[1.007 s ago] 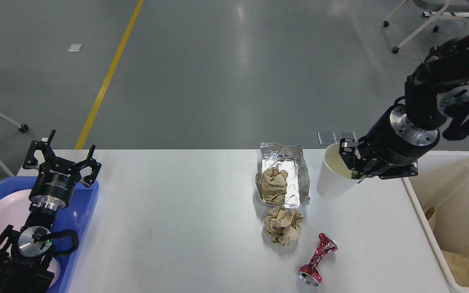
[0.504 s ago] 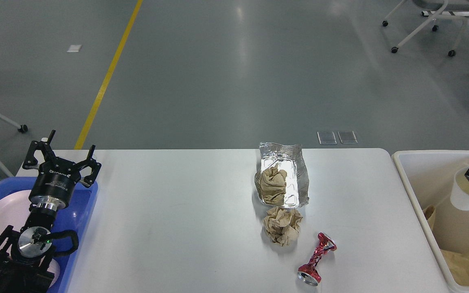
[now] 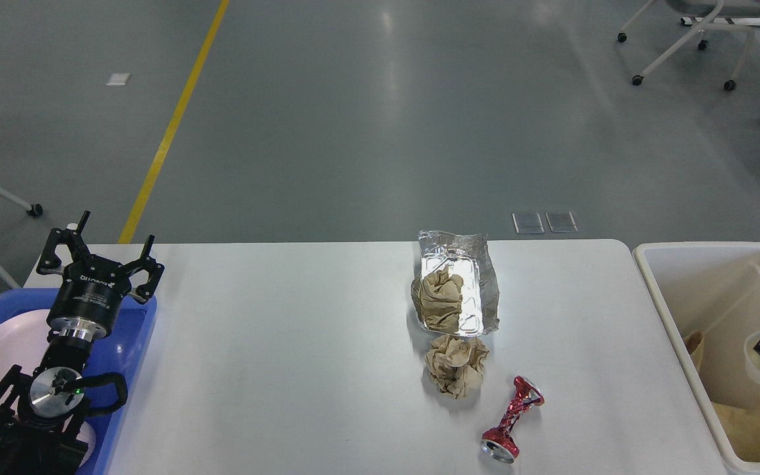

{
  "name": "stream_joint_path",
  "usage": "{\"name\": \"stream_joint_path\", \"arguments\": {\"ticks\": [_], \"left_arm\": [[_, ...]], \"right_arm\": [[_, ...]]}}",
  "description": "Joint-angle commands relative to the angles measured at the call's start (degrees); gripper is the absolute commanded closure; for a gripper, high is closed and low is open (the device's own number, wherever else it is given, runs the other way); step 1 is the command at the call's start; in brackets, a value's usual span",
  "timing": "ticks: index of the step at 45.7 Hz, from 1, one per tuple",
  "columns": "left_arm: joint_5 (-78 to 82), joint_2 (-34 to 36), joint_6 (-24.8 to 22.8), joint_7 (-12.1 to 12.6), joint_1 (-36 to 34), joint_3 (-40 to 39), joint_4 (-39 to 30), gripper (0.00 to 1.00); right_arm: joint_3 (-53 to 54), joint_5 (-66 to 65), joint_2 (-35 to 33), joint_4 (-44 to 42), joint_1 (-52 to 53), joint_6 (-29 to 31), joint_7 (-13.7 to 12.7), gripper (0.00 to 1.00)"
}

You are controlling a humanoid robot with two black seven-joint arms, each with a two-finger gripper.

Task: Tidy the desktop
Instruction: 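Carry the white paper cup into the white bin and release it, then raise the right gripper out of the bin and move it over the foil bag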

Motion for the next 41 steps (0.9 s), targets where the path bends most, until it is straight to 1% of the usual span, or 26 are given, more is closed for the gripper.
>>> {"name": "stream_joint_path", "arguments": {"ticks": [1, 8, 18, 19, 20, 21, 22, 23, 24, 27, 37, 41], "left_arm": [[0.0, 0.0, 0.0, 0.0, 0.0, 0.0, 0.0, 0.04], [0.0, 0.0, 0.0, 0.0, 0.0, 0.0, 0.1, 0.04], [0.0, 0.0, 0.0, 0.0, -0.1, 0.0, 0.0, 0.04], [0.0, 0.0, 0.0, 0.0, 0.0, 0.0, 0.0, 0.04], [0.0, 0.0, 0.0, 0.0, 0.0, 0.0, 0.1, 0.04], [0.0, 0.0, 0.0, 0.0, -0.1, 0.0, 0.0, 0.04], [0.0, 0.0, 0.0, 0.0, -0.1, 0.0, 0.0, 0.04], [0.0, 0.0, 0.0, 0.0, -0.1, 0.0, 0.0, 0.04], [0.0, 0.0, 0.0, 0.0, -0.1, 0.0, 0.1, 0.04], [0.0, 0.0, 0.0, 0.0, -0.1, 0.0, 0.0, 0.04], [0.0, 0.0, 0.0, 0.0, -0.1, 0.0, 0.0, 0.04], [0.0, 0.0, 0.0, 0.0, -0.1, 0.0, 0.0, 0.04]], "right_arm": [[1.5, 0.0, 4.0, -4.8, -8.3, -5.9, 0.0, 1.0], [1.7, 0.4, 7.3, -5.1, -11.7, -11.0, -0.2, 1.0], [1.9, 0.5, 7.3, -5.1, -12.0, -12.4, -0.2, 1.0], [1.9, 0.6, 7.2, -5.1, -11.9, -13.2, -0.1, 0.88], [1.9, 0.6, 7.1, -5.1, -11.7, -14.5, -0.1, 0.63], [1.9, 0.6, 7.0, -5.0, -11.6, -16.0, -0.1, 0.42], [1.9, 0.6, 7.0, -5.0, -11.6, -17.8, -0.1, 0.25], [1.9, 0.6, 7.0, -5.0, -11.5, -19.1, -0.1, 0.11], [2.0, 0.7, 7.0, -4.9, -11.4, -20.6, -0.1, 0.0], [2.5, 0.5, 7.2, -4.2, -11.4, -21.8, 0.0, 0.0], [2.9, 0.8, 7.3, -3.7, -11.0, -21.7, 0.0, 0.0], [4.1, 0.8, 7.1, -1.1, -8.9, -21.7, 0.0, 0.0]]}}
